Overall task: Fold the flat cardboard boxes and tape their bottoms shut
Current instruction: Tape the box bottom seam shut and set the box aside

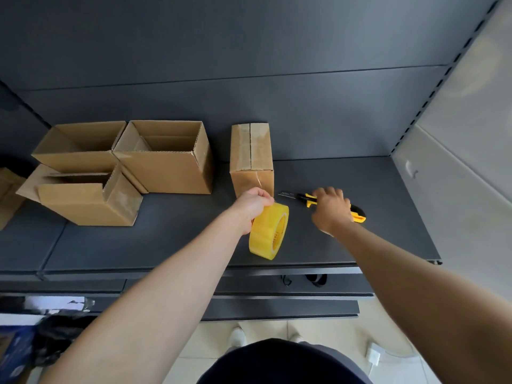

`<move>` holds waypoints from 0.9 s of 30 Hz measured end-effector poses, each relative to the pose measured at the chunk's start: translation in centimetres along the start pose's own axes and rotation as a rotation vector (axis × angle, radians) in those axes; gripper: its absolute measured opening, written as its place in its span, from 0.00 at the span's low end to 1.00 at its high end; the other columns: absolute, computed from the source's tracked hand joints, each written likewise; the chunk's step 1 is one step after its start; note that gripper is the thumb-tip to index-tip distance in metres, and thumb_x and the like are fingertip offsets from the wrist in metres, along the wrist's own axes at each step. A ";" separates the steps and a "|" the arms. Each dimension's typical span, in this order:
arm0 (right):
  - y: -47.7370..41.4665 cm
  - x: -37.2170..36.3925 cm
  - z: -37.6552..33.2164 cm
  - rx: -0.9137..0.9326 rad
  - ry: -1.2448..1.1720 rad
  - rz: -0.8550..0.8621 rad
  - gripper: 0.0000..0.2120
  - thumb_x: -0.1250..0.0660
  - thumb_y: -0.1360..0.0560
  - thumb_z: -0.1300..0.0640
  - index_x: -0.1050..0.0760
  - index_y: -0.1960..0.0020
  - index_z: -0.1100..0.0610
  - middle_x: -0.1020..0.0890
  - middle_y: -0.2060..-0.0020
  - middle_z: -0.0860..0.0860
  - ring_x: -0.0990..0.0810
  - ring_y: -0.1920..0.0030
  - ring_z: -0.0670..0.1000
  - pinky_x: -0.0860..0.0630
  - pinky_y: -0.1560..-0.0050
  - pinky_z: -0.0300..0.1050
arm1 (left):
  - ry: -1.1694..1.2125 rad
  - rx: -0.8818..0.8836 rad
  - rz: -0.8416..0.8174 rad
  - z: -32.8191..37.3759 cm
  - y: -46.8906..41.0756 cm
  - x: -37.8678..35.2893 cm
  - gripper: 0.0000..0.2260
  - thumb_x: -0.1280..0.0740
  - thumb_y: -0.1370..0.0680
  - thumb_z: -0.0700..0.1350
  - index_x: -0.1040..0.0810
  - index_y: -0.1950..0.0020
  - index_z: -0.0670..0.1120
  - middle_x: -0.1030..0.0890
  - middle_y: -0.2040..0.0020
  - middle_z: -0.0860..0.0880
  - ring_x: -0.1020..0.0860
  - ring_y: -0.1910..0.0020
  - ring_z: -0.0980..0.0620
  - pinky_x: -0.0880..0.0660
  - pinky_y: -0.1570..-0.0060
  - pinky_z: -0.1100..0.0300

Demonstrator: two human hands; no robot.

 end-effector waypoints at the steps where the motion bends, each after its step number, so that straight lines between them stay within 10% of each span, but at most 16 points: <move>1: 0.2 0.4 -0.3 0.037 -0.126 -0.004 0.20 0.38 0.25 0.63 0.31 0.33 0.58 0.27 0.38 0.57 0.32 0.36 0.59 0.32 0.38 0.50 | 0.000 -0.005 0.004 0.1 0.0 -0.5 0.06 0.35 0.21 0.40 0.26 0.58 0.48 0.24 0.54 0.46 0.26 0.55 0.47 0.26 0.53 0.53; 6: 2.4 0.7 -0.8 0.059 -0.529 -0.347 0.26 0.31 0.27 0.61 0.31 0.30 0.56 0.26 0.41 0.54 0.25 0.44 0.54 0.29 0.47 0.44 | 0.010 -0.009 0.000 0.6 -0.3 -3.2 0.09 0.33 0.23 0.39 0.26 0.62 0.48 0.24 0.57 0.46 0.26 0.52 0.45 0.27 0.44 0.50; 12: 3.2 1.5 1.1 0.012 -0.395 -0.165 0.10 0.37 0.22 0.58 0.24 0.42 0.58 0.18 0.50 0.57 0.21 0.53 0.57 0.24 0.52 0.50 | 0.043 0.026 -0.081 1.2 0.1 -7.0 0.03 0.34 0.22 0.40 0.24 0.56 0.45 0.23 0.49 0.42 0.25 0.51 0.44 0.25 0.44 0.48; 17: 3.1 2.8 3.2 -0.089 -0.182 -0.158 0.10 0.37 0.24 0.56 0.23 0.46 0.58 0.19 0.51 0.57 0.21 0.52 0.59 0.25 0.57 0.47 | 0.072 0.065 -0.107 0.9 0.9 -9.1 0.10 0.37 0.20 0.42 0.27 0.39 0.41 0.22 0.42 0.41 0.22 0.45 0.42 0.24 0.52 0.51; 27: 3.5 2.4 3.6 -0.225 -0.126 -0.074 0.08 0.38 0.21 0.57 0.25 0.45 0.59 0.22 0.56 0.55 0.22 0.57 0.55 0.26 0.63 0.45 | 0.135 0.154 -0.082 0.2 1.1 -9.8 0.18 0.31 0.27 0.39 0.27 0.38 0.42 0.21 0.43 0.41 0.21 0.46 0.40 0.25 0.44 0.43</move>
Point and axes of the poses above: each hand's wrist, its own y-axis away from the middle knuckle, its own x-axis out of the back of the hand, z = x × y, the point moved 4 cm from there along -y, towards the middle knuckle
